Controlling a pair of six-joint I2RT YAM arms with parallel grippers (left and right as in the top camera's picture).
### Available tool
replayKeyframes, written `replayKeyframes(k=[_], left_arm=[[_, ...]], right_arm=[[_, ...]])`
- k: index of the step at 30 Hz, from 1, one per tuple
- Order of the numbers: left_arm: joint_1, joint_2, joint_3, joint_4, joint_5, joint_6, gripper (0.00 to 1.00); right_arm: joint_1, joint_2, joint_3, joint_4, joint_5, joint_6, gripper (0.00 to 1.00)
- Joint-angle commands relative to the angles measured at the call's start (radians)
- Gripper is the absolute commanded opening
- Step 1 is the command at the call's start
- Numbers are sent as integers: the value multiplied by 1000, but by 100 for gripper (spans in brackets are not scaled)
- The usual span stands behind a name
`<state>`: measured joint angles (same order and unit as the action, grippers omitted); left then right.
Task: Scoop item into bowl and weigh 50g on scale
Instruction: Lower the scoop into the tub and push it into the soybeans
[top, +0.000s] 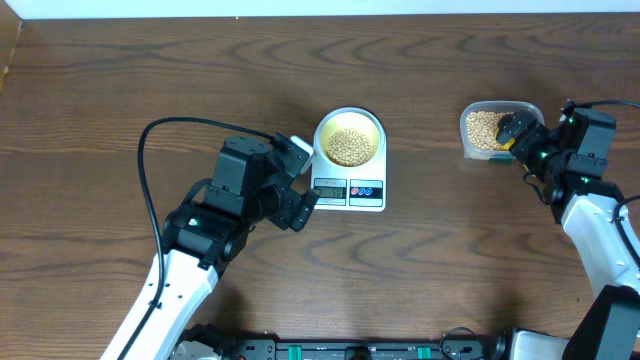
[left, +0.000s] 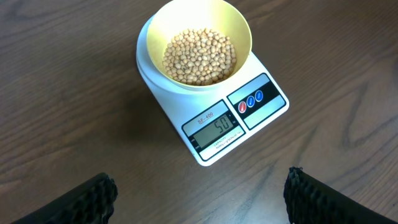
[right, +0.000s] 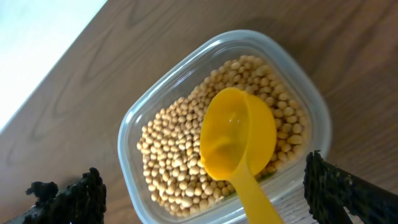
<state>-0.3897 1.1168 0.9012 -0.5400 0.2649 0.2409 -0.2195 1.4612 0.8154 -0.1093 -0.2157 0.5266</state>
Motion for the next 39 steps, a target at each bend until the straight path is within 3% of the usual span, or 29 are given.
replayKeyframes(k=[1, 16, 21, 29, 39], left_arm=[[4, 2, -16, 3, 15, 13, 88], [4, 2, -16, 3, 15, 13, 88], [4, 2, -16, 3, 15, 13, 88], [4, 2, -16, 3, 15, 13, 88], [4, 2, -16, 3, 15, 13, 88]], right_arm=[[-2, -27, 0, -14, -48, -135, 99], [-2, -137, 0, -83, -1, -236, 99], [-2, -138, 0, -111, -1, -372, 99], [-2, -160, 0, -194, 8, -774, 99], [-2, -182, 0, -213, 105, -809, 99]])
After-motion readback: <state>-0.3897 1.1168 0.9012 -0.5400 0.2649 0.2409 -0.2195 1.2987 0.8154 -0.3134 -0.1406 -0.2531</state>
